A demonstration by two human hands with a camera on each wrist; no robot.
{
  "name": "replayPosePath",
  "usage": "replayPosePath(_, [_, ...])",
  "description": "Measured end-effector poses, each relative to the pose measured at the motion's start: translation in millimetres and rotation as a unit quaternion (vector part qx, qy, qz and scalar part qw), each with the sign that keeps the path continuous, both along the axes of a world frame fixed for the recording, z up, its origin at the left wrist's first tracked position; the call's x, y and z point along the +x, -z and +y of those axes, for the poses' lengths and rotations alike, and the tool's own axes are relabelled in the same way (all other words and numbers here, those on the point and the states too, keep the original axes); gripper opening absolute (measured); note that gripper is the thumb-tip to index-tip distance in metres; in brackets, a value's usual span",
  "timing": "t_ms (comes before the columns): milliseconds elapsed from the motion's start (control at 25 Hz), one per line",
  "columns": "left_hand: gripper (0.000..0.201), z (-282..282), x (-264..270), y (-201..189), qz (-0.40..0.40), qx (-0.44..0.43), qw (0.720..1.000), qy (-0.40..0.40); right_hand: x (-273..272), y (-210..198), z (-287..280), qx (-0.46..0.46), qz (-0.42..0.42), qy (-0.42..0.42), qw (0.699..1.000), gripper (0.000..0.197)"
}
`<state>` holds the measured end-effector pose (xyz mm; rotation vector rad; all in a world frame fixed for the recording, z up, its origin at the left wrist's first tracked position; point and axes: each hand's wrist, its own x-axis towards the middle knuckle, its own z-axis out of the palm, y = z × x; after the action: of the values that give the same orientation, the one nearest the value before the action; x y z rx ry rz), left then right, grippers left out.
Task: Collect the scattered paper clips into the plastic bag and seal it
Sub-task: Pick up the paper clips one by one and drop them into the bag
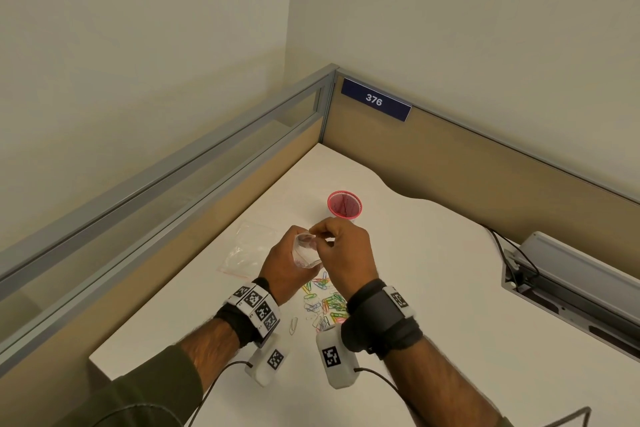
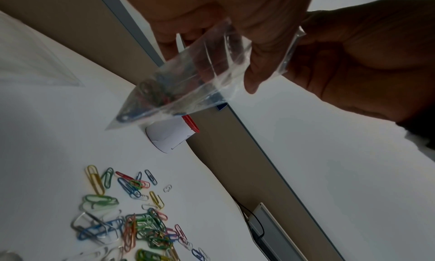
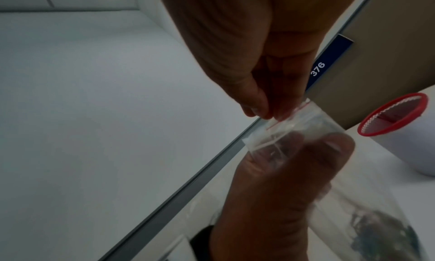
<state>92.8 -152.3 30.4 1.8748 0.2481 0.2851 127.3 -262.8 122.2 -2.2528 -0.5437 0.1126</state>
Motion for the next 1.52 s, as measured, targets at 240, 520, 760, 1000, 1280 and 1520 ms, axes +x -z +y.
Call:
replayPosePath(240, [0.045,12.4,-6.6,0.6,-0.023,-0.005,1.0,0.002,26.5,17.9,-36.0,0.073,0.013,0.053,0.996,0.019])
replayPosePath(520, [0.044,42.4,-26.0,0.9,-0.026,-0.019,0.999,-0.032,32.6,136.8,-132.1,-0.377,0.15,0.085,0.91,0.031])
replayPosePath(760, [0.044,48.9,-34.6,0.2,-0.02,-0.01,0.999,-0.043,11.9,154.6,-102.6,-0.364,0.139,0.08,0.917,0.023])
replayPosePath(1000, [0.043,44.8,-39.0,-3.3,-0.024,-0.012,0.999,-0.043,22.9,153.1,-97.5,-0.281,0.13,0.078,0.948,0.036])
replayPosePath(1280, [0.046,43.1,-37.1,-2.6,-0.034,-0.02,0.998,-0.041,3.8,159.4,-80.3,-0.364,0.084,-0.088,0.923,0.058])
replayPosePath(1520, [0.045,37.7,-33.4,-5.0,-0.027,-0.018,0.999,-0.036,8.0,161.6,-74.3,-0.375,0.031,-0.08,0.923,0.025])
